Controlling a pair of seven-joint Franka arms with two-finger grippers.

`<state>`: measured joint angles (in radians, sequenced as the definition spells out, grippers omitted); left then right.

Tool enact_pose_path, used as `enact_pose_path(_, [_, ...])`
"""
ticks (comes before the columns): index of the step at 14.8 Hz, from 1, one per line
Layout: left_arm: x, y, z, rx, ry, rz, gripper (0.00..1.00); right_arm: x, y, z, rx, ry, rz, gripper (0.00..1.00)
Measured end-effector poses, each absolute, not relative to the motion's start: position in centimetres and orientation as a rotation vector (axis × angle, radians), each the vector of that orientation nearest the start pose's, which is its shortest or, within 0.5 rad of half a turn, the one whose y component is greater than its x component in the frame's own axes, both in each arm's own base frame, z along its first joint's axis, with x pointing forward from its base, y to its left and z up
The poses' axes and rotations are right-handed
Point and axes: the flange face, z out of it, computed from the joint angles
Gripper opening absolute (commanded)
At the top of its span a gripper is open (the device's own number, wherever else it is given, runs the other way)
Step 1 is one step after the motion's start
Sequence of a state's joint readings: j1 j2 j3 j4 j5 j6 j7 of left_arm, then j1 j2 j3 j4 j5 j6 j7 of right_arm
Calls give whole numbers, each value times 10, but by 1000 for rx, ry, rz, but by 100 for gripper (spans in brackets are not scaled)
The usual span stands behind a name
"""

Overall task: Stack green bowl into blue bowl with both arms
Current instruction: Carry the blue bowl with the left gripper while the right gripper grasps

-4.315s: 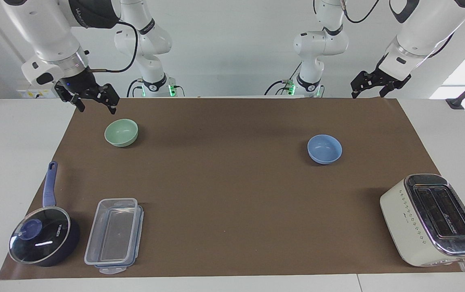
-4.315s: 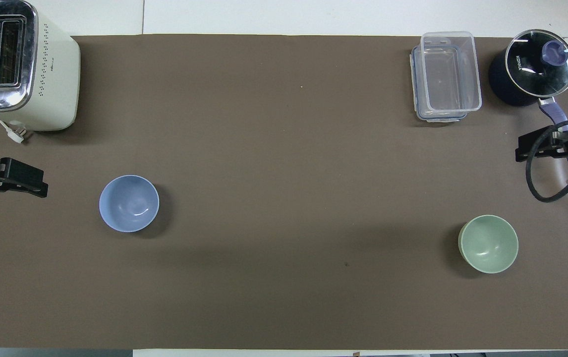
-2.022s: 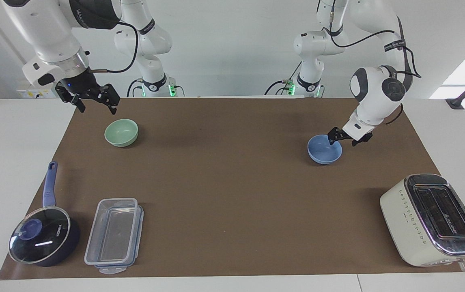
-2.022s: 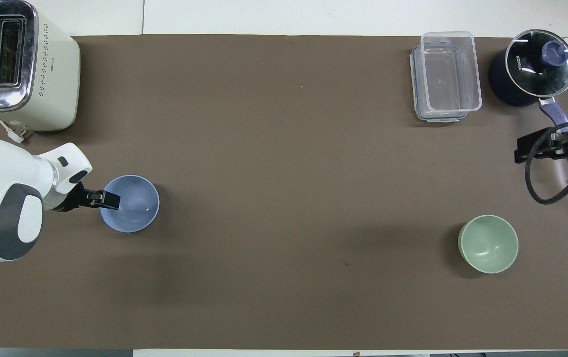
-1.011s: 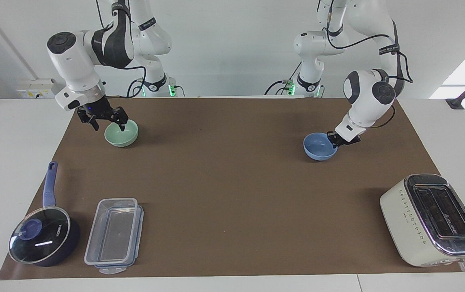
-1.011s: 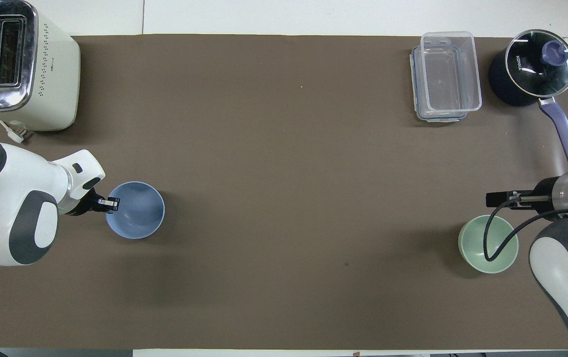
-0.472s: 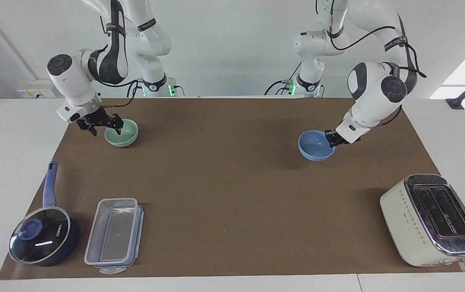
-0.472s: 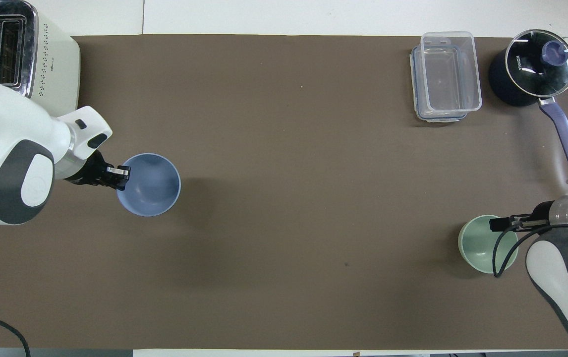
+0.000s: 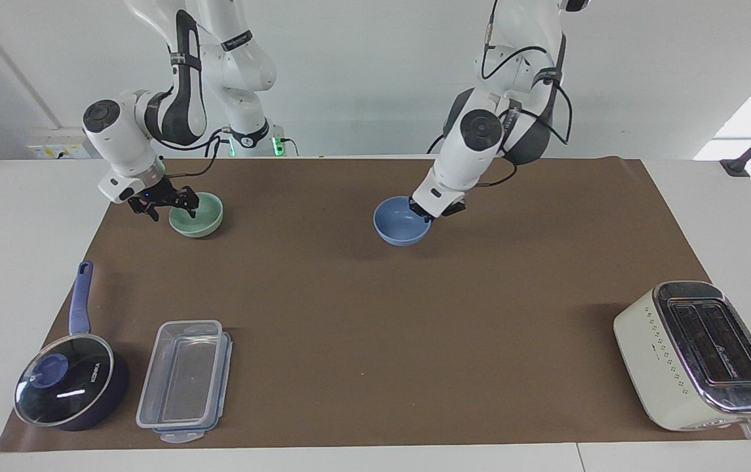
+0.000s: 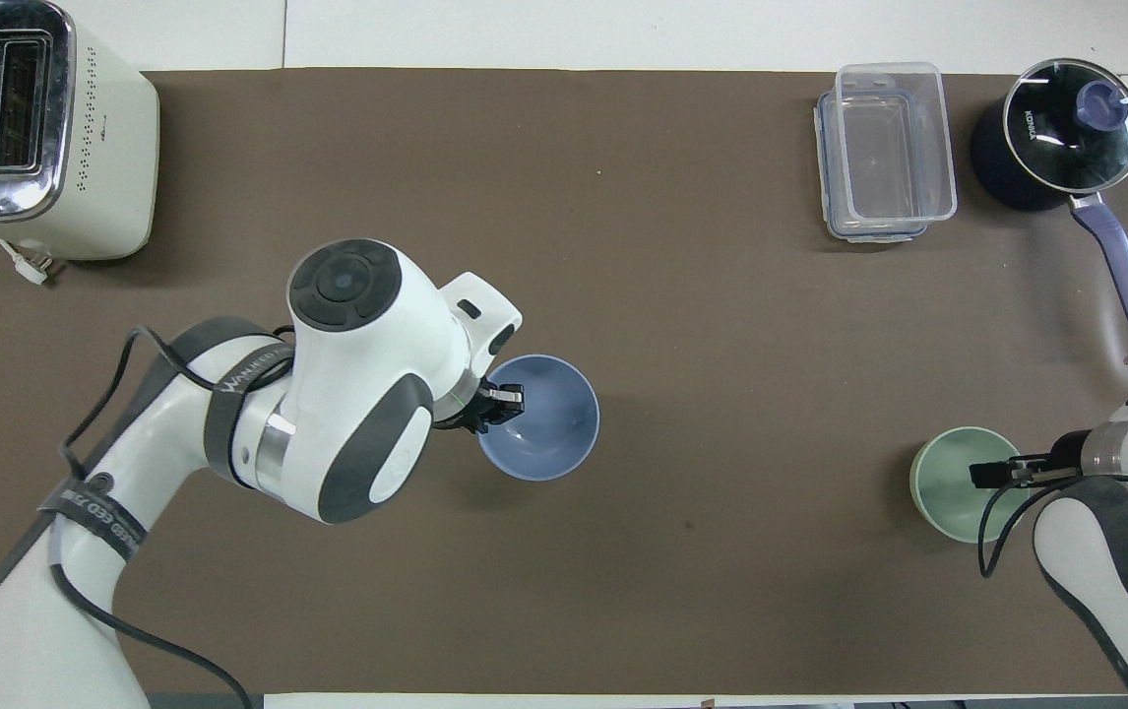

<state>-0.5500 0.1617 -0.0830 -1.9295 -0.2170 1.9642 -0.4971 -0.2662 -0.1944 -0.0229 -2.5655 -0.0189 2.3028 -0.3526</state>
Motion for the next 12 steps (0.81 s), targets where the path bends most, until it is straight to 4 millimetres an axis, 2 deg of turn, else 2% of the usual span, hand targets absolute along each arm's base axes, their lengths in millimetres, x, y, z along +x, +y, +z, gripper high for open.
enact_pose_path(1, [453, -361, 384, -3231, 67, 360, 0, 408, -122, 326, -3122, -133, 112, 24])
enact_pose_path(2, [448, -364, 372, -3225, 69, 380, 0, 406, -124, 325, -3120, -143, 118, 0])
enact_pose_path(4, [445, -367, 353, -3225, 51, 417, 0, 403, -130, 323, -3115, -161, 122, 0])
enact_pose_path(7, [444, -375, 334, -3223, 53, 428, 0, 401, -133, 323, -3113, -173, 124, 0])
enact_pose_path(10, [446, -376, 328, -3225, 50, 423, 0, 402, -133, 327, -3114, -173, 112, 0])
enact_pose_path(11, [446, -376, 329, -3226, 50, 421, 99, 404, -133, 331, -3117, -176, 102, 0])
enact_pose_path(12, [446, -377, 329, -3228, 52, 419, 100, 407, -132, 336, -3117, -179, 100, 0])
